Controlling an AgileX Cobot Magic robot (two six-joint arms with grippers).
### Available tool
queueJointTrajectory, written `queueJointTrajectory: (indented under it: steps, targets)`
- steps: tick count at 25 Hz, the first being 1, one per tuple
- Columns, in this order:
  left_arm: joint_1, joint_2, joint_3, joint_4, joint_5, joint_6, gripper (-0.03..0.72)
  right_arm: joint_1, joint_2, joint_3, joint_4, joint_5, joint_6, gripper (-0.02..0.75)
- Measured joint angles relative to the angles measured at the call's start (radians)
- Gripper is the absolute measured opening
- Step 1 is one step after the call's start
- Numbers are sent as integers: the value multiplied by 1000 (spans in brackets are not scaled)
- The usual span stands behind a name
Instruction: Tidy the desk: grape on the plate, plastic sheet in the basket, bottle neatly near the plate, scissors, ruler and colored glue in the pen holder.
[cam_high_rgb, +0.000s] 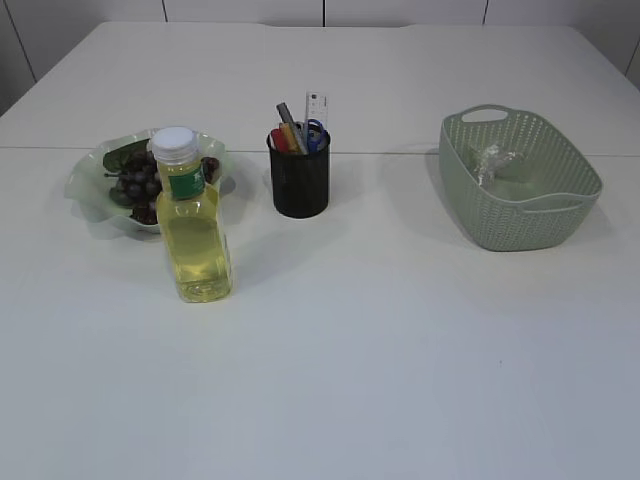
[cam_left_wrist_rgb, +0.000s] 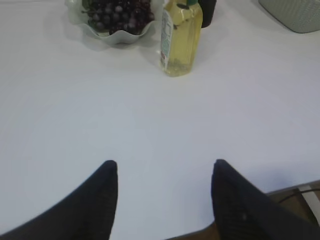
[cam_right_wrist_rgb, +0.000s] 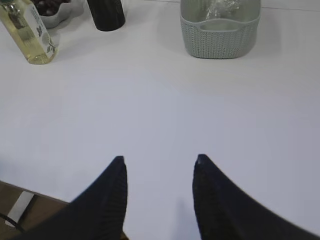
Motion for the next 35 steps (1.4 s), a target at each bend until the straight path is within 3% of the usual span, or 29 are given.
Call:
queueJointTrajectory:
  steps: [5,22,35]
  targets:
    - [0,0,27,44,-35,0,435,0,0,61,-2,-34,-7,350]
    - [0,0,28,49,-37,-6,435,-8,0,68,-2,-40,-64,350]
    - [0,0,28,52,-37,-6,435,-321,0,68,-2,-40,-66,350]
